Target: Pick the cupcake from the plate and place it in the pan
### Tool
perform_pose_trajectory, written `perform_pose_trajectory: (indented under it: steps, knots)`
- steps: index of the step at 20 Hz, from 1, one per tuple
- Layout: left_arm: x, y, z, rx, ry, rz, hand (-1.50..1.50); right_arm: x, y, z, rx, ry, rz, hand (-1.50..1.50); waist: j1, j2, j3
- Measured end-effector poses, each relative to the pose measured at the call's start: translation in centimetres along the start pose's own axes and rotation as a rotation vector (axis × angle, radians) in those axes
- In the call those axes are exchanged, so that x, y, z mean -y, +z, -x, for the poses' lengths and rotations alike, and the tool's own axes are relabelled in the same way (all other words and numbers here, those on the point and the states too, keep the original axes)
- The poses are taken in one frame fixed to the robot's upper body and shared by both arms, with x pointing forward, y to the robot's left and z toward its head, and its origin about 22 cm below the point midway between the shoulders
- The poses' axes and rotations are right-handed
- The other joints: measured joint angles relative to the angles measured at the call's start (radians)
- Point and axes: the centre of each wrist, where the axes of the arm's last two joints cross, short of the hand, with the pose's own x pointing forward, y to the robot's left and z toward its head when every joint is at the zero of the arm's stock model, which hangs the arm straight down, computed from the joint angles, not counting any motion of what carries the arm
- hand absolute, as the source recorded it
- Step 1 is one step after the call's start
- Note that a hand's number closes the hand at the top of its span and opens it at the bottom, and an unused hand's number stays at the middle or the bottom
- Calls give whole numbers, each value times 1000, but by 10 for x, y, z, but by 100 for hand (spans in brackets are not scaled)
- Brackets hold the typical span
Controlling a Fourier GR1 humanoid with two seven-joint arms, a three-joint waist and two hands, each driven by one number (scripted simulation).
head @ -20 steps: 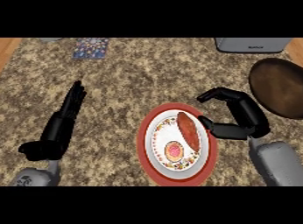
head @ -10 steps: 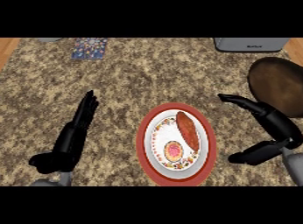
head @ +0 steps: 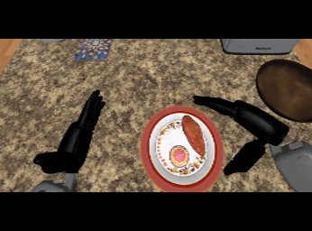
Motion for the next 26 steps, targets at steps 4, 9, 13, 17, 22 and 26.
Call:
perform_pose_trajectory:
  steps: [4,9,13,17,22,26]
  knots:
    - [1,-3,-1,-1,-1,4,0,-16,-24,-16,-76,147,-141,-150,4,1,0]
    - [-2,-2,2,-2,-1,5,0,-44,-45,-23,-143,289,-274,-150,4,1,0]
    - [2,-5,3,0,-2,-2,0,-68,-53,-25,-184,359,-328,-150,-1,1,1]
    - [2,-6,7,-3,-7,-8,0,-77,-56,-22,-218,372,-350,-150,-3,1,1]
    - [-5,1,2,-1,-9,-3,0,-89,-54,-16,-249,379,-360,-150,-3,1,1]
    - [1,5,8,1,-6,-4,0,-96,-55,1,-260,360,-339,-150,-3,1,1]
